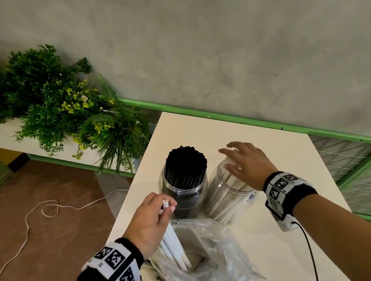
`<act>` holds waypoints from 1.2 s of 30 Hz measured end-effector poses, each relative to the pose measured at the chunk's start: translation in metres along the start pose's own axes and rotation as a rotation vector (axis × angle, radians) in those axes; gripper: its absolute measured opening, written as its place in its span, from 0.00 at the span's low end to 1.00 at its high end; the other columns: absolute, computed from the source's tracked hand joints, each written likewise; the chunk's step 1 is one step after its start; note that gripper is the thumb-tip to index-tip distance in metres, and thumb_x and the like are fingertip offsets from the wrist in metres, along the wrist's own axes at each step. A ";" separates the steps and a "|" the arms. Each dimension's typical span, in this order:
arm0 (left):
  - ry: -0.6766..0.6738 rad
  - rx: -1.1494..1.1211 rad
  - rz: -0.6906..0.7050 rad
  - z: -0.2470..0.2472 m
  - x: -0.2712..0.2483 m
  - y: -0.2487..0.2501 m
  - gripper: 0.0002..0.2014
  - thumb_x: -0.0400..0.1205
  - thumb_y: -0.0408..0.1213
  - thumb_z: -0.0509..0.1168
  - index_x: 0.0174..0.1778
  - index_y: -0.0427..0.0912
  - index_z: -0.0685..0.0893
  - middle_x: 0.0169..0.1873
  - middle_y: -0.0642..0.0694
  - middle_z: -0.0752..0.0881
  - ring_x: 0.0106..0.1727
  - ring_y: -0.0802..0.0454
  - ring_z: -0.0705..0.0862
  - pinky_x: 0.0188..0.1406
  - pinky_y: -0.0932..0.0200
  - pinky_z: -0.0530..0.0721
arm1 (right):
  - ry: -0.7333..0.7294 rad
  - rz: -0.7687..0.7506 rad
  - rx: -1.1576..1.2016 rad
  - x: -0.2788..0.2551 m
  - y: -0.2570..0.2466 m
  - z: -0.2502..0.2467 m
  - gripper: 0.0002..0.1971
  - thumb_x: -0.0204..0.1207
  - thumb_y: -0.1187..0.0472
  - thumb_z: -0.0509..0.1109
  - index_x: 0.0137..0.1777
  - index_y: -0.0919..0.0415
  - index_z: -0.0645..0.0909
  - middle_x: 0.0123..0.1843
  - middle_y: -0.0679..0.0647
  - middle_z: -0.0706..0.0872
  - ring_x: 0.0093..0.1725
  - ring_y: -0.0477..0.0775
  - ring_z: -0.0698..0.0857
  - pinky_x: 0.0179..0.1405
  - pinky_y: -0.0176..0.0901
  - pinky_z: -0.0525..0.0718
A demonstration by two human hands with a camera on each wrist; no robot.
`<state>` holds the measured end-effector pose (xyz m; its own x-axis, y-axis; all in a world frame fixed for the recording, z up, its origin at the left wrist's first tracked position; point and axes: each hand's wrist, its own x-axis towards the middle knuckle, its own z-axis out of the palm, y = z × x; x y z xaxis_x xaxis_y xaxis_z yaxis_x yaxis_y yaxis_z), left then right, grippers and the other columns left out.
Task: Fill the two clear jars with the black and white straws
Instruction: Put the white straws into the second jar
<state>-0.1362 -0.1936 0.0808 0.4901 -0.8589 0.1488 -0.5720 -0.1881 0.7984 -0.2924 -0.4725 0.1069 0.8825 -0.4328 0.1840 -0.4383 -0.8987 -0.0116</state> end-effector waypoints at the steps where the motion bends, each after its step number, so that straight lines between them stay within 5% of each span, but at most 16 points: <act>1: 0.006 -0.006 0.008 0.000 0.000 0.000 0.05 0.84 0.36 0.62 0.49 0.51 0.81 0.47 0.54 0.79 0.47 0.68 0.77 0.43 0.80 0.71 | -0.047 0.002 -0.035 -0.001 -0.001 0.004 0.22 0.81 0.42 0.59 0.73 0.45 0.73 0.72 0.50 0.75 0.69 0.57 0.72 0.64 0.57 0.77; 5: 0.006 -0.012 0.012 0.002 -0.001 -0.001 0.05 0.83 0.37 0.62 0.49 0.52 0.81 0.48 0.53 0.79 0.49 0.64 0.78 0.43 0.80 0.70 | 0.002 0.075 -0.017 0.004 -0.005 0.010 0.16 0.81 0.48 0.64 0.67 0.49 0.79 0.65 0.51 0.79 0.62 0.61 0.77 0.54 0.55 0.79; 11: -0.002 -0.010 0.002 0.001 -0.002 -0.002 0.05 0.84 0.37 0.62 0.49 0.53 0.81 0.49 0.52 0.79 0.48 0.62 0.78 0.44 0.79 0.71 | -0.055 0.289 -0.063 0.009 -0.009 0.008 0.25 0.79 0.36 0.58 0.72 0.45 0.70 0.68 0.48 0.77 0.66 0.58 0.74 0.58 0.54 0.77; 18: -0.016 -0.005 0.009 0.001 -0.001 -0.002 0.06 0.84 0.37 0.61 0.48 0.54 0.80 0.49 0.53 0.79 0.47 0.64 0.78 0.43 0.79 0.71 | 0.125 0.182 -0.029 0.014 -0.009 0.004 0.22 0.75 0.33 0.61 0.52 0.49 0.84 0.42 0.45 0.83 0.45 0.53 0.81 0.34 0.40 0.72; 22: -0.022 -0.002 0.004 0.001 -0.001 -0.002 0.06 0.84 0.38 0.61 0.48 0.56 0.79 0.48 0.53 0.79 0.46 0.62 0.78 0.43 0.78 0.71 | 0.020 0.135 -0.095 0.016 -0.005 0.003 0.25 0.76 0.34 0.61 0.62 0.49 0.82 0.54 0.47 0.84 0.55 0.55 0.78 0.48 0.47 0.78; 26: -0.024 0.006 0.002 0.001 -0.001 -0.002 0.05 0.84 0.38 0.61 0.49 0.54 0.80 0.49 0.53 0.79 0.46 0.63 0.79 0.44 0.78 0.71 | -0.051 0.136 -0.116 0.015 -0.003 -0.008 0.33 0.73 0.31 0.63 0.74 0.45 0.68 0.70 0.49 0.74 0.67 0.57 0.71 0.63 0.52 0.73; 32: -0.001 -0.030 -0.003 0.001 -0.002 -0.001 0.05 0.83 0.39 0.62 0.51 0.54 0.80 0.48 0.55 0.79 0.45 0.64 0.78 0.43 0.78 0.71 | 0.226 0.240 0.104 -0.008 -0.011 -0.022 0.33 0.75 0.35 0.61 0.76 0.51 0.69 0.71 0.53 0.74 0.70 0.58 0.69 0.68 0.54 0.71; 34: 0.012 -0.059 -0.006 0.001 -0.002 -0.002 0.06 0.83 0.40 0.64 0.53 0.55 0.79 0.48 0.57 0.80 0.46 0.64 0.78 0.43 0.77 0.72 | 0.364 0.165 0.249 -0.024 -0.025 -0.024 0.30 0.77 0.38 0.61 0.74 0.55 0.70 0.69 0.55 0.76 0.67 0.56 0.71 0.68 0.50 0.72; 36: 0.020 -0.087 -0.018 0.000 -0.003 -0.002 0.08 0.82 0.41 0.65 0.56 0.55 0.78 0.47 0.58 0.80 0.48 0.64 0.79 0.43 0.77 0.73 | 0.339 0.085 0.402 -0.044 -0.053 -0.021 0.27 0.78 0.42 0.61 0.73 0.56 0.71 0.67 0.53 0.76 0.65 0.52 0.74 0.67 0.48 0.74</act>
<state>-0.1371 -0.1906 0.0788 0.5135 -0.8457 0.1452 -0.5043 -0.1605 0.8485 -0.3117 -0.4047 0.1198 0.7128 -0.5184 0.4723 -0.3474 -0.8460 -0.4044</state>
